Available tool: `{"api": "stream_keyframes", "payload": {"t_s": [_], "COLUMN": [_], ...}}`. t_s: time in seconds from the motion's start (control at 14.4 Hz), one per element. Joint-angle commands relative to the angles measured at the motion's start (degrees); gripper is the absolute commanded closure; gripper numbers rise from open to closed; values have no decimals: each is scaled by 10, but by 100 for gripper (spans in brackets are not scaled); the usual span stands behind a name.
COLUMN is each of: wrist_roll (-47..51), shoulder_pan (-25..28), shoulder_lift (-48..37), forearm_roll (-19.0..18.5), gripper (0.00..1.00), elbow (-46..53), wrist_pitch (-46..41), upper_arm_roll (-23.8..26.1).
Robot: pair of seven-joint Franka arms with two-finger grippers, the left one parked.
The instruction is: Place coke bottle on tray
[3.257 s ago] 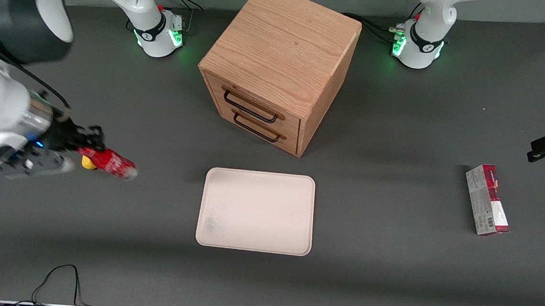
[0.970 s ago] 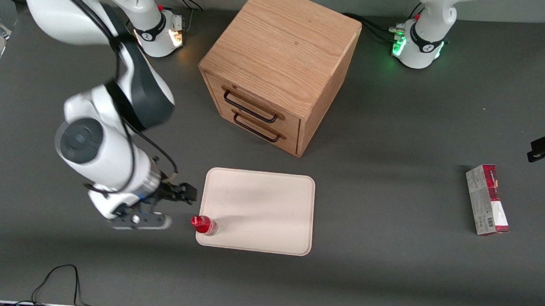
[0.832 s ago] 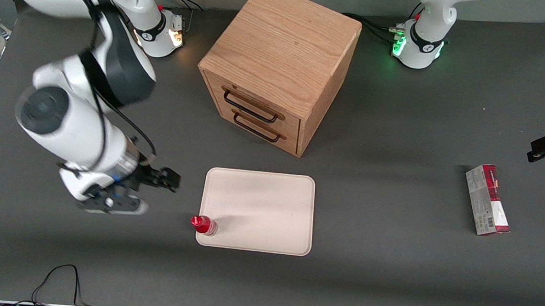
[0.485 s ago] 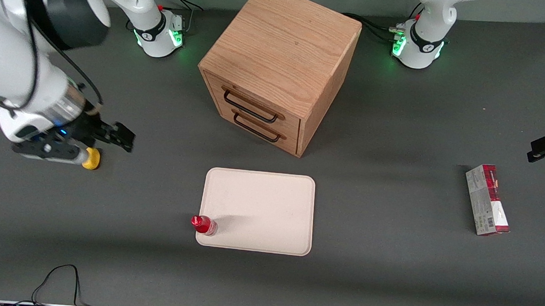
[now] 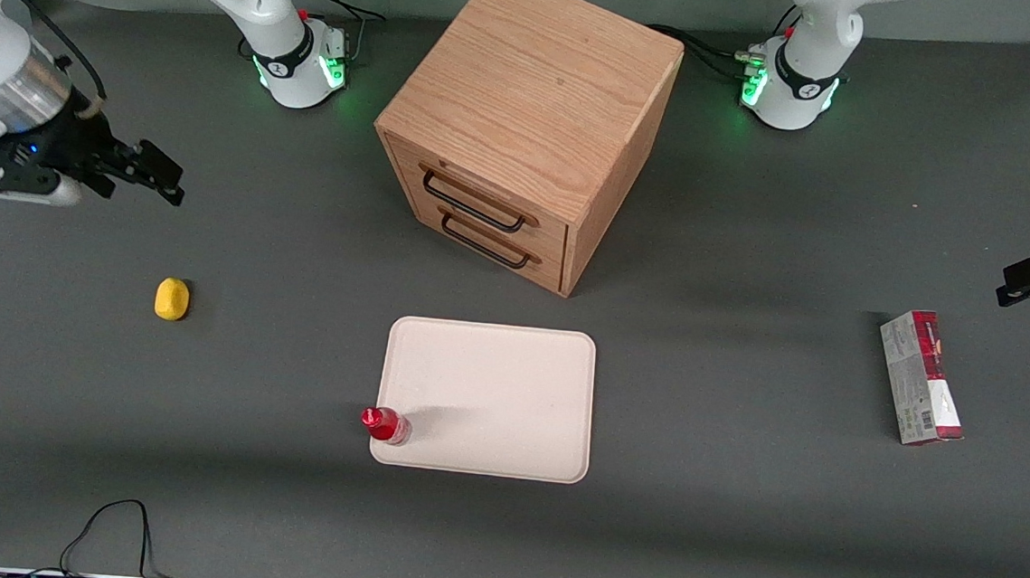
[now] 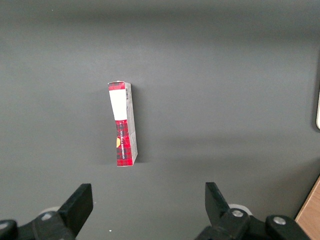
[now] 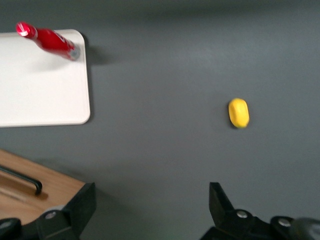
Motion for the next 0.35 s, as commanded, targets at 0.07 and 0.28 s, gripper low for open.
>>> {"api": "stream_keyframes", "payload": {"t_s": [0.07,0.28], "wrist_roll": [-48,-35], "shoulder_pan": [3,3], "shoulder_lift": [-18,-4], "forearm_roll": [15,15], "gripper": [0,0], "elbow": [-6,11], "wrist_pitch": [-18,-19], "upper_arm_roll": [-28,-25]}}
